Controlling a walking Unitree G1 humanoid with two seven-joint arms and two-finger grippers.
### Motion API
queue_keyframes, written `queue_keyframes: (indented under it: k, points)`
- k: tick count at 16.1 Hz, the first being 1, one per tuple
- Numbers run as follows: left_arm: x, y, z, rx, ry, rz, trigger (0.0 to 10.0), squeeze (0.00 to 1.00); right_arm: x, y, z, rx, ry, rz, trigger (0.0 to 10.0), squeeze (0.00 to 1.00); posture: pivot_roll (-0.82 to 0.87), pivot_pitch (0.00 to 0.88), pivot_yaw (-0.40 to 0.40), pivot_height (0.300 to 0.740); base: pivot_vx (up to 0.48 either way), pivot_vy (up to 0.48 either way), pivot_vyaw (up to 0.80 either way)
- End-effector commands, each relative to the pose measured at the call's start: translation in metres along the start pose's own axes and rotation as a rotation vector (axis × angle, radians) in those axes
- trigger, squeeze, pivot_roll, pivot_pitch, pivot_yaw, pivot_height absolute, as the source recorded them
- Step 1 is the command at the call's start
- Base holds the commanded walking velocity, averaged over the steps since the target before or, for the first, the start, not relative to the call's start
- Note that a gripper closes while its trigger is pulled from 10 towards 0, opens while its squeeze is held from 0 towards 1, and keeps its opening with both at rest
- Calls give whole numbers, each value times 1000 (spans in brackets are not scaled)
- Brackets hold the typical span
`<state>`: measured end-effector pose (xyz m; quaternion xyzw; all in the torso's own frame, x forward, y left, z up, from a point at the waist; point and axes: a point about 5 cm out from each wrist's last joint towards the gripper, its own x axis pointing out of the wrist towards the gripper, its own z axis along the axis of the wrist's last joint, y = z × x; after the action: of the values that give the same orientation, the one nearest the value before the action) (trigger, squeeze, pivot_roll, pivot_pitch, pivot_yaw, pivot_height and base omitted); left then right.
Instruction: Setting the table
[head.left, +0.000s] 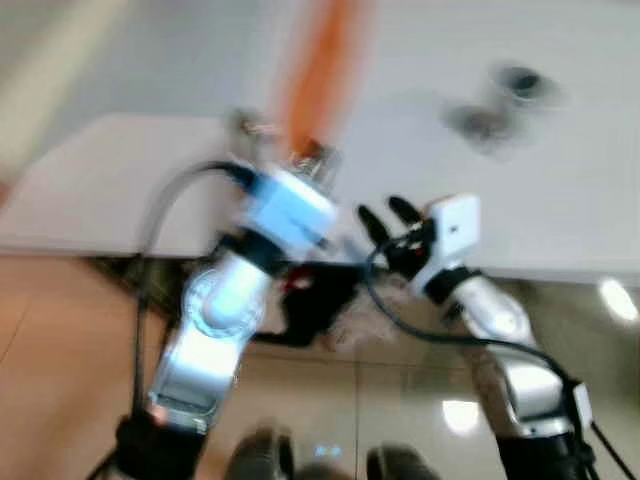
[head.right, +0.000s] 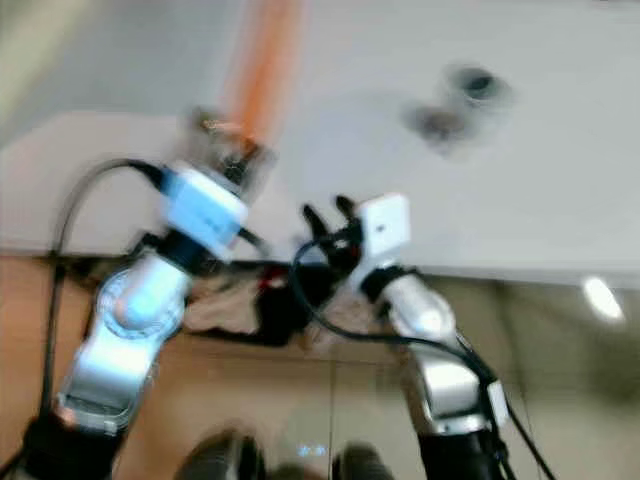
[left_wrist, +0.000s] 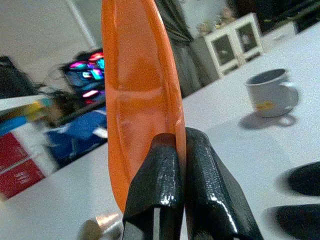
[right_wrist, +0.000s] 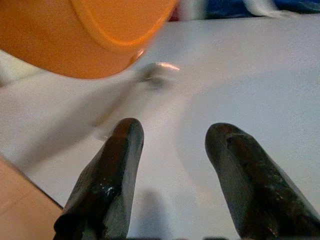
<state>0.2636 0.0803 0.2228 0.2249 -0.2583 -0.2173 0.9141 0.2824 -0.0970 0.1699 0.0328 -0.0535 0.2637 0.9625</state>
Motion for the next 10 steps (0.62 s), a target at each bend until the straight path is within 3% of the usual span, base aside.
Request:
queue_keyframes:
  k: [1,5,10]
  points:
    - [-5,14,-1,35,17,62,10000,0,2,12,-1,25,-5,48,10000,0,-120,166,36,740,0,0,0]
    - [-4,15,-1,75,35,45,10000,0,4,13,0,26,-12,53,10000,0,-121,161,33,740,0,0,0]
    - [-1,-1,0,89,36,-63,10000,0,4,3,-1,3,-5,-29,10000,0,-131,168,45,740,0,0,0]
